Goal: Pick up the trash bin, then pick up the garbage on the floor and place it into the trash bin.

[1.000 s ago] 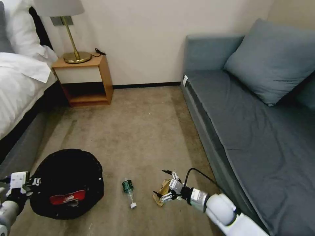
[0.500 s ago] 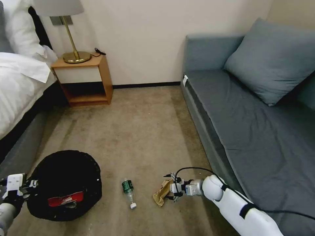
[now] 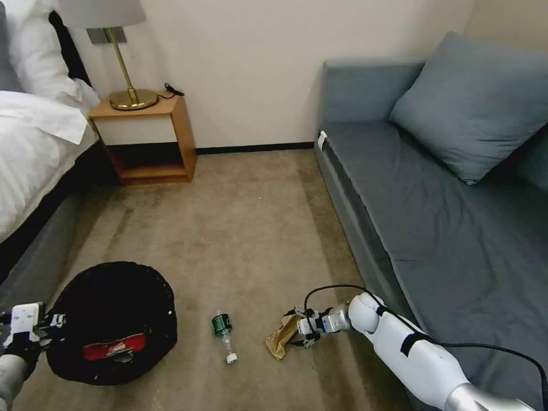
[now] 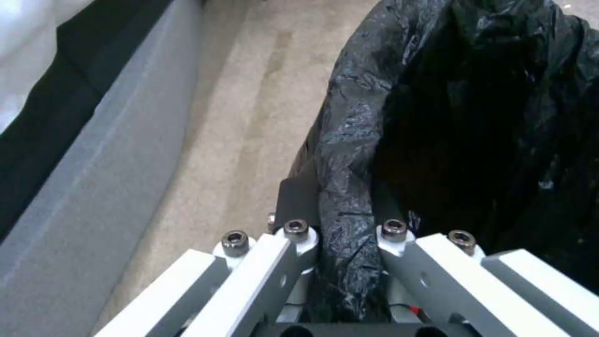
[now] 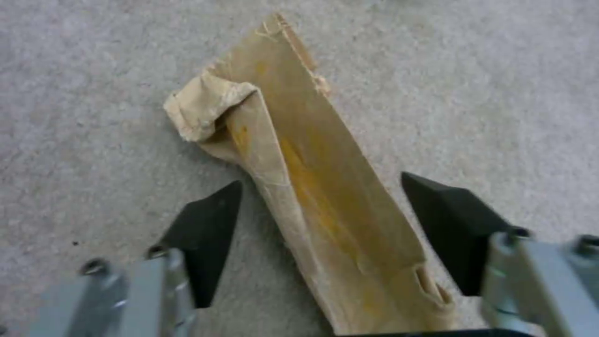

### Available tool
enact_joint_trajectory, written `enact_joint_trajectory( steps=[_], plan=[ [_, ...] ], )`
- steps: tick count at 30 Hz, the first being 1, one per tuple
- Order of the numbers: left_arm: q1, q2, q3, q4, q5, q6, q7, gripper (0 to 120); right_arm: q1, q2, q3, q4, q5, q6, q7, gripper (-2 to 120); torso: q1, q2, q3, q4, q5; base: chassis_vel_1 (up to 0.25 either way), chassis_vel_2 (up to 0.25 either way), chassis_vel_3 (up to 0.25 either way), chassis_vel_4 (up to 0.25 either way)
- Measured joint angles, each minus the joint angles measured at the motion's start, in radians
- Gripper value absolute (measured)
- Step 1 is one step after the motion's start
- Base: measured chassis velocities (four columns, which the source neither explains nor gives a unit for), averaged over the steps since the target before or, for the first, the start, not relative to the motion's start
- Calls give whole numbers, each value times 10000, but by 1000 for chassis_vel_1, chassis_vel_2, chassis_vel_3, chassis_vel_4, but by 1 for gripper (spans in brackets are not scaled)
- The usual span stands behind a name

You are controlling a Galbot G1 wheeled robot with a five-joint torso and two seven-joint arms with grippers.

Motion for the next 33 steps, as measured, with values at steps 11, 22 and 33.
enact_joint_trajectory(
  steps=[11,22,33],
  plan=[
    [25,40,-57,-24,-26,7,0,5,54,338,47,-321,-449,17,48,25,0,0,0,0,0,0,0,0,0],
    [14,69,-35,-39,-42,10,1,5,-164,372,221,-361,-402,-65,343,0,0,0,0,0,0,0,0,0,0],
    [11,64,-46,-58,-66,14,1,5,-1109,-272,650,1322,2150,-297,1551,0,-1,0,-1,-1,2,0,0,0,0]
  ],
)
